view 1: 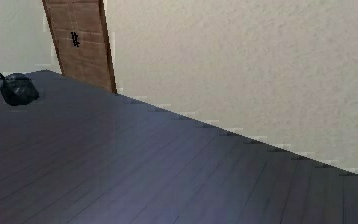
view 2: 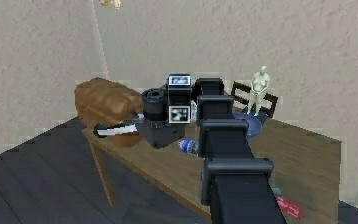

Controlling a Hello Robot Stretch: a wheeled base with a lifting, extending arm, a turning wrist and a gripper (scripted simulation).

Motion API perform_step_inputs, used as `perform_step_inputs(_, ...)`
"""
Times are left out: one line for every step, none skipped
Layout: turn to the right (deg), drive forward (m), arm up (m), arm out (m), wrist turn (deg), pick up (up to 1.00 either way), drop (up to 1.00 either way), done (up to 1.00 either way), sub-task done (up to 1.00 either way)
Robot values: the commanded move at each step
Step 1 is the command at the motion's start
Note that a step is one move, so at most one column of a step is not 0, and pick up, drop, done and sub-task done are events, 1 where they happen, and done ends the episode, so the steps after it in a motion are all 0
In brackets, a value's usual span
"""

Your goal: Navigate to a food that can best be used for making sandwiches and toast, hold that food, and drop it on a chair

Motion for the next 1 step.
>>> perform_step_inputs(0.0, 0.00, 0.00, 0.00, 21.0, 0.00, 0.00, 0.00, 0.00)
